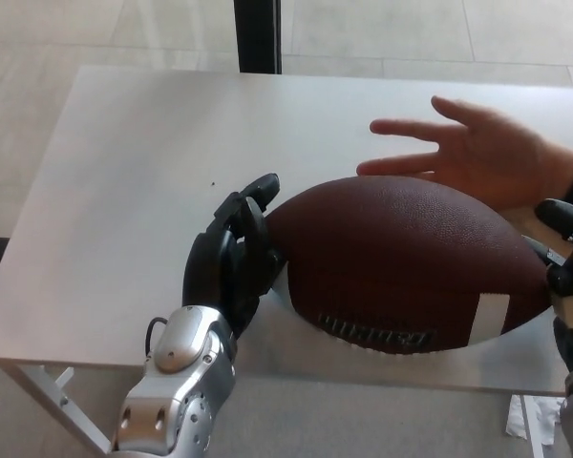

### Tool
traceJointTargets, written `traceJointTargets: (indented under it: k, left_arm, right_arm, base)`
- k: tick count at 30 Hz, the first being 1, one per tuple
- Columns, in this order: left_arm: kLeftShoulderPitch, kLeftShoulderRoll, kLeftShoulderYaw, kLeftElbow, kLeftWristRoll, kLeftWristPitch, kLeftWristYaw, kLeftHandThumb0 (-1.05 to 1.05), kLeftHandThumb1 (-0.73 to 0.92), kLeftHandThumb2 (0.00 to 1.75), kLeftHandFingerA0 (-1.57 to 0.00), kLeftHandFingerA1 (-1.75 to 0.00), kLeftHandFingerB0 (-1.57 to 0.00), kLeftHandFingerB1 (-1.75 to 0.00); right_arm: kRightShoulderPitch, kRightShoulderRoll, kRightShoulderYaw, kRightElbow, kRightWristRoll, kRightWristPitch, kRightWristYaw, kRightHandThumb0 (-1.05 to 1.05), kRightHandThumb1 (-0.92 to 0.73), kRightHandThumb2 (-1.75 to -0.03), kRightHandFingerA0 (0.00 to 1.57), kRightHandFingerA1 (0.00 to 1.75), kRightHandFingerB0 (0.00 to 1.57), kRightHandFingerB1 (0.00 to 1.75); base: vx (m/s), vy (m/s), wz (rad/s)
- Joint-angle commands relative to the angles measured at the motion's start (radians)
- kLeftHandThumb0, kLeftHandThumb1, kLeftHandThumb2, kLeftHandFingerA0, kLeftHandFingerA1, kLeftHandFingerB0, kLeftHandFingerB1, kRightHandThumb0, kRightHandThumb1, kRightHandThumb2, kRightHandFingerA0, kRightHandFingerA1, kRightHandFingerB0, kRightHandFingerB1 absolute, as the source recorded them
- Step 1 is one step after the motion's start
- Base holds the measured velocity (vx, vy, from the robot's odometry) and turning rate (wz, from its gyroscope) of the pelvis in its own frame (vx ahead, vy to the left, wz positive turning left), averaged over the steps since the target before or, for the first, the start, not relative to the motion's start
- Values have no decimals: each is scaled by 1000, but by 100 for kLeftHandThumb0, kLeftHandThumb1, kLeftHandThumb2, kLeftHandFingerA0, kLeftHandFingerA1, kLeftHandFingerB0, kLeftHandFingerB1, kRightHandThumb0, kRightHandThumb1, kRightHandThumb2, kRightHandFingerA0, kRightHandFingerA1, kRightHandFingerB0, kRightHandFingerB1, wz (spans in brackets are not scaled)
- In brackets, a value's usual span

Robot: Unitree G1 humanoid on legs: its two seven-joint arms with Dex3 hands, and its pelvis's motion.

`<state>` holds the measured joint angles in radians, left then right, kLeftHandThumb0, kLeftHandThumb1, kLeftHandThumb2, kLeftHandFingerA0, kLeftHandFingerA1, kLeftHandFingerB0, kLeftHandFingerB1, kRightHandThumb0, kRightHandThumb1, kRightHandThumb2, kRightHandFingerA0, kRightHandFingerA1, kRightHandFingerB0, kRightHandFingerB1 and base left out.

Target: The robot uses both its hands to grab the left and right ends of a football kept in the middle of the desk infront of it, lifts it up and places it in the palm of a person

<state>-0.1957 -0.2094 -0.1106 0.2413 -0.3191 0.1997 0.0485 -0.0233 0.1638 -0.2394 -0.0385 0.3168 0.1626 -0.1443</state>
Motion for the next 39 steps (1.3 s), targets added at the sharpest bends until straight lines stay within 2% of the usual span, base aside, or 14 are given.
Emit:
traceJointTargets:
  k: [1,4,5,12,17,18,20,21,22,24,29,30,33,39]
  left_arm:
    - [183,-313,-9,50,-96,-7,128,-99,92,88,-39,-56,-24,-34]
    - [147,-329,-4,59,-99,-10,161,-99,86,95,-44,-61,-21,-37]
    - [142,-338,-1,63,-106,-13,168,-92,92,86,-44,-60,-21,-34]
    - [144,-410,-19,84,-154,-43,173,-86,90,124,-32,-62,-12,-43]
    - [123,-435,-18,137,-179,-80,145,-92,92,87,-15,-55,-9,-31]
    - [116,-439,-11,151,-195,-51,148,-82,92,76,-33,-81,-27,-66]
    - [101,-380,-84,161,-122,-36,120,-81,92,82,-35,-103,-26,-108]
    - [103,-374,-92,184,-134,-53,65,-83,92,79,-7,-75,0,-46]
    - [90,-353,-126,193,-105,-26,62,-90,92,125,-2,-34,0,-11]
    - [83,-346,-141,188,-120,13,41,-98,92,127,0,-19,0,-12]
    - [75,-337,-234,194,-17,-39,124,-79,92,89,0,-2,0,0]
    - [62,-352,-216,205,-30,-26,147,-74,92,81,-6,-69,-2,-26]
    - [46,-422,-113,224,-139,56,223,-72,92,81,-20,-77,-3,-33]
    - [60,-342,-258,239,-73,105,121,-72,66,102,-52,-75,0,-18]
  right_arm:
    - [8,62,-18,-100,150,204,-54,-105,-75,-78,95,94,66,101]
    - [4,59,20,-117,104,204,-44,-105,-55,-116,87,102,57,109]
    - [7,54,41,-123,80,203,-34,-105,-77,-77,83,103,49,112]
    - [17,36,145,-145,11,212,5,-105,-75,-83,26,149,31,112]
    - [34,7,222,-167,-27,214,45,-105,-76,-75,0,156,14,115]
    - [42,7,235,-172,-12,222,62,-56,11,-83,21,82,18,75]
    - [44,0,245,-169,6,234,85,-62,13,-82,18,83,15,77]
    - [44,-5,257,-160,-7,224,90,-62,13,-81,18,82,16,78]
    - [36,-5,258,-150,8,235,101,-105,-63,-68,0,152,1,118]
    - [27,-19,274,-136,-4,235,114,-105,-41,-102,8,111,8,95]
    - [20,-56,322,-111,-104,142,98,-105,-62,-71,8,153,0,117]
    - [13,-45,323,-111,-126,123,69,-105,-59,-68,64,134,15,102]
    - [-19,-61,347,-76,-202,18,64,-105,-62,-80,29,118,7,82]
    - [-72,-88,406,-73,-162,136,138,-103,-45,-96,97,71,6,80]
  base:
    - [0,0,0]
    - [0,0,0]
    - [0,0,0]
    - [0,0,0]
    - [0,0,0]
    - [0,0,0]
    - [0,0,0]
    - [0,0,0]
    - [0,0,0]
    - [0,0,0]
    - [0,0,0]
    - [0,0,0]
    - [0,0,0]
    - [0,0,0]
